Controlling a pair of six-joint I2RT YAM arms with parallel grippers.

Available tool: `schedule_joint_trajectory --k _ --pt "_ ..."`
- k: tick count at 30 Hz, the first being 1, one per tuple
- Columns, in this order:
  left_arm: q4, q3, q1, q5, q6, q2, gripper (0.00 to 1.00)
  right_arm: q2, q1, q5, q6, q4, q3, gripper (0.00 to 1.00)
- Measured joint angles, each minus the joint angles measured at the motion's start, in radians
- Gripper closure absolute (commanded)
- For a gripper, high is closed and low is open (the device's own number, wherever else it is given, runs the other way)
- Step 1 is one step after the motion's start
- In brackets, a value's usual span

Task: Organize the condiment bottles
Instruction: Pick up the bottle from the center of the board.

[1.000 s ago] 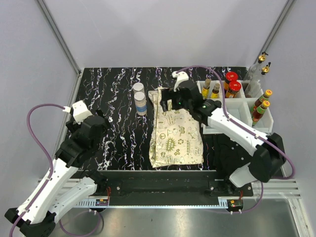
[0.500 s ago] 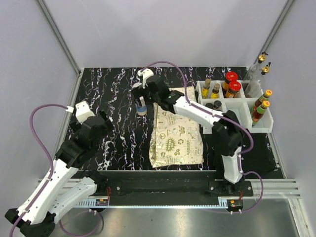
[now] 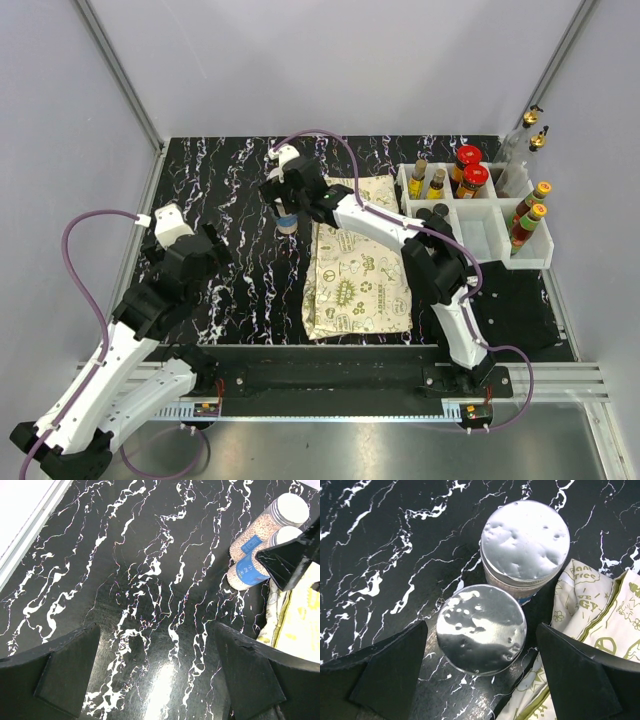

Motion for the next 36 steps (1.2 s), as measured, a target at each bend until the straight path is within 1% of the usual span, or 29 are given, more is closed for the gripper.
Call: schedule_joint_trajectory --k 9,10,12,14,15,17,18,21,22,24,25,30,36 --pt "0.0 0.0 0.0 0.0 0.002 0.0 0.01 0.03 0.001 0.035 0.002 0.0 0.021 0.1" --pt "0.0 0.0 0.0 0.0 0.002 0.0 0.01 0.031 0.001 0.04 0.003 0.0 0.024 0.12" --pt "0.0 0.0 0.0 0.0 0.002 0.0 0.01 0.033 0.001 0.045 0.004 0.0 0.025 0.2" --pt "0.0 0.0 0.0 0.0 0.002 0.0 0.01 0.035 0.001 0.048 0.005 0.001 0.026 0.29" --pt "0.0 0.0 0.0 0.0 0.003 0.0 0.01 0.035 0.001 0.048 0.006 0.0 0.026 0.39" --pt "0.0 0.0 0.0 0.0 0.003 0.0 0.01 0.035 0.002 0.049 0.008 0.002 0.026 0.5" --pt "0.0 0.0 0.0 0.0 0.003 0.0 0.01 0.035 0.002 0.048 0.005 0.003 0.026 0.6" --pt "0.0 0.0 0.0 0.0 0.003 0.0 0.01 0.035 0.003 0.049 0.006 0.003 0.026 0.76" --pt "0.0 0.0 0.0 0.0 0.003 0.0 0.01 0.035 0.003 0.05 0.005 0.003 0.026 0.85" --pt "0.0 0.0 0.0 0.0 0.003 0.0 0.01 0.035 0.005 0.058 0.005 0.003 0.026 0.92" --pt "0.0 0.0 0.0 0.0 0.003 0.0 0.01 0.035 0.006 0.061 0.005 0.003 0.026 1.0" --pt "0.0 0.0 0.0 0.0 0.003 0.0 0.01 0.015 0.02 0.098 0.002 0.009 -0.005 1.0" --pt "0.0 0.0 0.0 0.0 0.004 0.0 0.01 -0.071 0.028 0.139 0.0 -0.03 -0.08 1.0"
